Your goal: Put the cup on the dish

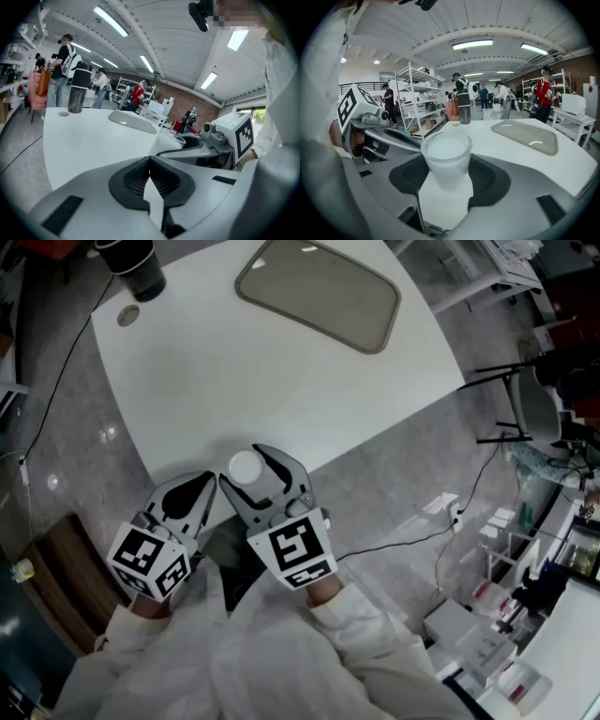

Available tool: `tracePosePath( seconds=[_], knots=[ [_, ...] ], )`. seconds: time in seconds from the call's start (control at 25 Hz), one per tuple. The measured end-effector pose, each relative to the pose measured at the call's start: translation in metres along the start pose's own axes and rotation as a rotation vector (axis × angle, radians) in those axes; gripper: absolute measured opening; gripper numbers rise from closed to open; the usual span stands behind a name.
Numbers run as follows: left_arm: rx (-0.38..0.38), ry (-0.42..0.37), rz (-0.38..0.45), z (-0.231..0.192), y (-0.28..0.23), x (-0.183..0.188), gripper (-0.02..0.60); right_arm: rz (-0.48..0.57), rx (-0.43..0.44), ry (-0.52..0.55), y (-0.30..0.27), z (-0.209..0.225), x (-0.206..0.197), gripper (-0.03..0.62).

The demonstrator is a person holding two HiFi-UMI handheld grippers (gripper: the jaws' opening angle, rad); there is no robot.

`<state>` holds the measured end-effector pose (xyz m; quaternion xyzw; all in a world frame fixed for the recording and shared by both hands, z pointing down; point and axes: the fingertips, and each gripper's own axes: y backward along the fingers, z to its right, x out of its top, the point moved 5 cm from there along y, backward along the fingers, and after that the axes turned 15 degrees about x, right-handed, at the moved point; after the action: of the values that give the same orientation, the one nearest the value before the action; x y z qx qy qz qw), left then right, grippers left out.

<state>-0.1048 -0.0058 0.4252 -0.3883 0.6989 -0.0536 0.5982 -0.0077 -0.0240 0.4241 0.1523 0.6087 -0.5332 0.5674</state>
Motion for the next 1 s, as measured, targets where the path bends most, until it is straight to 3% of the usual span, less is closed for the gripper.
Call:
tracePosePath(
  seconds=[0.12,0.52,0.8,1.0],
  knots=[
    [-0.030,-0.016,0.021,0.007,0.002,0.014,0.007,0.035,-0.037,0.003,0.017,0.001,0.009,0.264],
    [-0.082,-0.178,0.134,0.027,0.007,0.067,0.007,0.109,-0.173,0.069,0.060,0.010,0.048,0.264],
    [-0.161,-0.186,0.192,0.054,0.016,0.094,0.006,0.169,-0.233,0.088,0.092,0.002,0.068,0.264],
    [-0.167,-0.196,0.199,0.051,0.018,0.097,0.008,0.182,-0.275,0.106,0.097,-0.005,0.075,0.264]
  ],
)
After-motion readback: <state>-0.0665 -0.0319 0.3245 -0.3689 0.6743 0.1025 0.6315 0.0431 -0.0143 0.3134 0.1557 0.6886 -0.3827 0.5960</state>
